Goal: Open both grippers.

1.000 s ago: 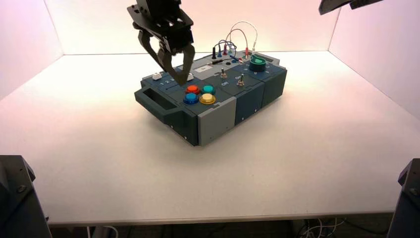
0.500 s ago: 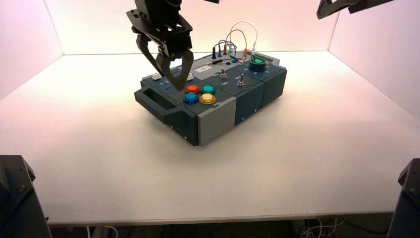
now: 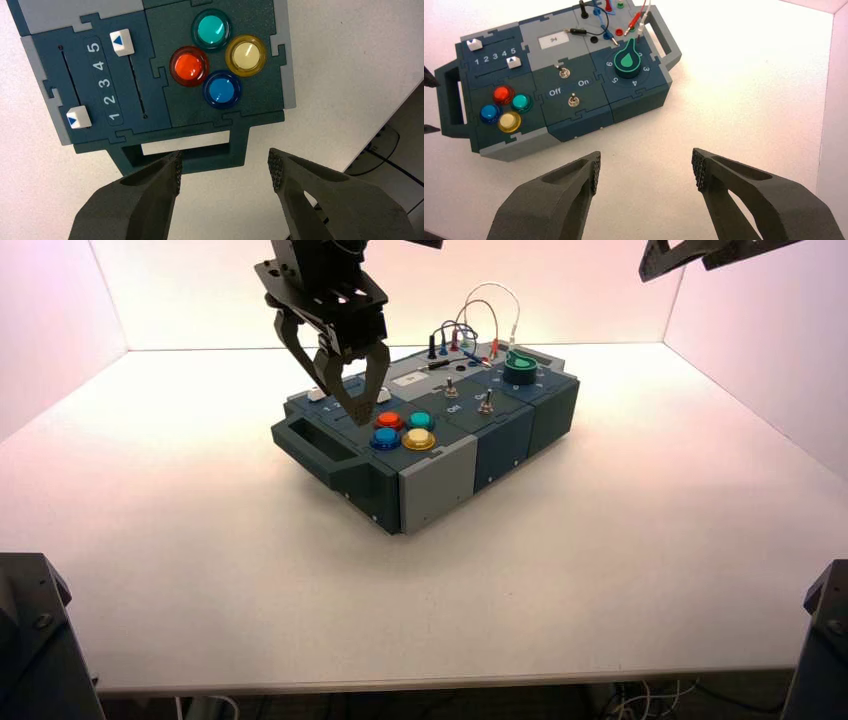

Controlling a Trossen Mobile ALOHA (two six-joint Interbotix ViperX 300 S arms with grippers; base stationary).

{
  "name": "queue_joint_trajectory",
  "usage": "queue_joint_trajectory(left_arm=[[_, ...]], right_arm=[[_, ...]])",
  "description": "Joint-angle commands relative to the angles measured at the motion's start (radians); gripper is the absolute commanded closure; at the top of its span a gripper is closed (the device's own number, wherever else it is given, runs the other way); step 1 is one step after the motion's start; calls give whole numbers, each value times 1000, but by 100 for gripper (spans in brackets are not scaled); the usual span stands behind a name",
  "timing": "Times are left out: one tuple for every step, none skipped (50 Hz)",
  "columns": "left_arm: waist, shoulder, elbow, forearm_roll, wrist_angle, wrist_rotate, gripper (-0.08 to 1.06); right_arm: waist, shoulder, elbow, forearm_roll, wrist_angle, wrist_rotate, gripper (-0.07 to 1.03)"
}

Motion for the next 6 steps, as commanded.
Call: queue_joint_trajectory(left_arm=[[2,-8,-25,-2,-2,0,8],[2,-6,-25,-2,-2,-2,8],[2,-5,-25,-2,0,-2,8],[2,-5,-23,-2,0,-2,8],[2,-2,-25,-2,3,0,8],[2,0,-23,-2,5,-2,8]], right_arm=[[6,2,-14,2,-9,0,2],[8,3,-14,2,-9,0,2],[8,3,-12,2,-9,0,2],[9,3,-14,2,-9,0,2],[11,5,-14,2,-9,0,2],[14,5,-12,2,-9,0,2]])
